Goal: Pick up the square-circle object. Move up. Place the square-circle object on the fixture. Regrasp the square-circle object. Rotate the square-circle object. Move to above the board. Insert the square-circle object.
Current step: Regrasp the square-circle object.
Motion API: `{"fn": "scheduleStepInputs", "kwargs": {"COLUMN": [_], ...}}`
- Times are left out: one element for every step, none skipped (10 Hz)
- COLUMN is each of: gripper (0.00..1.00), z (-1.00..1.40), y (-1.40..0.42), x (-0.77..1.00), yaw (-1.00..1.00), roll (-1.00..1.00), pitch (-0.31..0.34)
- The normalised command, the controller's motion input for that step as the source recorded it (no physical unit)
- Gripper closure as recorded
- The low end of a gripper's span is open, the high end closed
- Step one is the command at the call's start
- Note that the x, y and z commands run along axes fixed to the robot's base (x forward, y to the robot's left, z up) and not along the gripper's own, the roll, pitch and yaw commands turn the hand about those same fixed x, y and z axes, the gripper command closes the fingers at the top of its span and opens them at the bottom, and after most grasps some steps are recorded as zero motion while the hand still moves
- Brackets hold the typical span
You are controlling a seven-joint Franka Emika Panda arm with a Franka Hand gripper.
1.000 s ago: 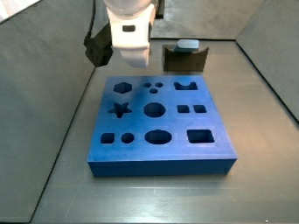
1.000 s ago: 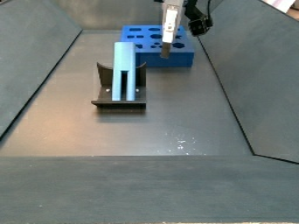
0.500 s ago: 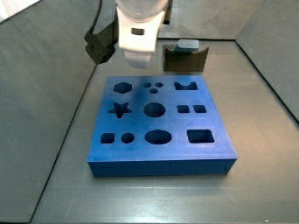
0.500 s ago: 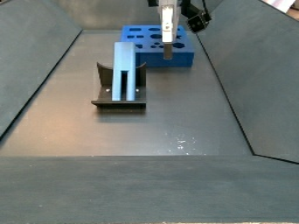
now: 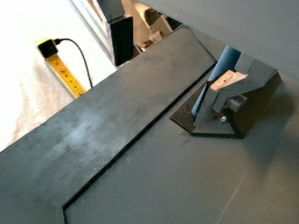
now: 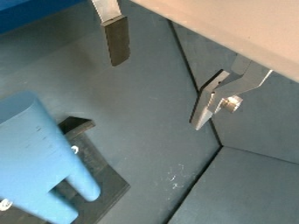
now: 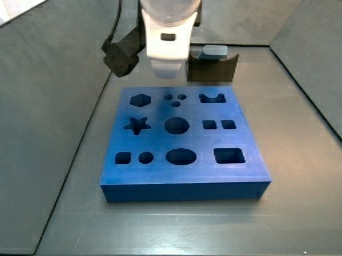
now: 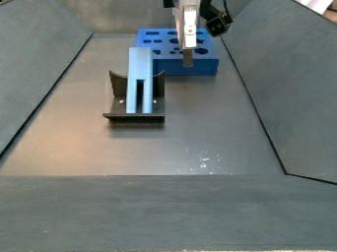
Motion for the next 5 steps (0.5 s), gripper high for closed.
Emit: {"fn": "scheduleStepInputs", "kwargs": {"gripper": [0.00,0.00,0.00,0.00,0.00], "z": [-0.01,-0.03,-0.03,-0.03,-0.04], "y": [-0.02,-0.02,-0.02,-0.02,-0.01], "x": [1.00,1.00,1.00,1.00,1.00], "yaw": [0.13,0.07,0.03,0.00,-0.03], "roll": [0.07,0.08,0.09,0.10,0.11], "pitch": [-0.124,-0.104,-0.096,-0.081,-0.060]}}
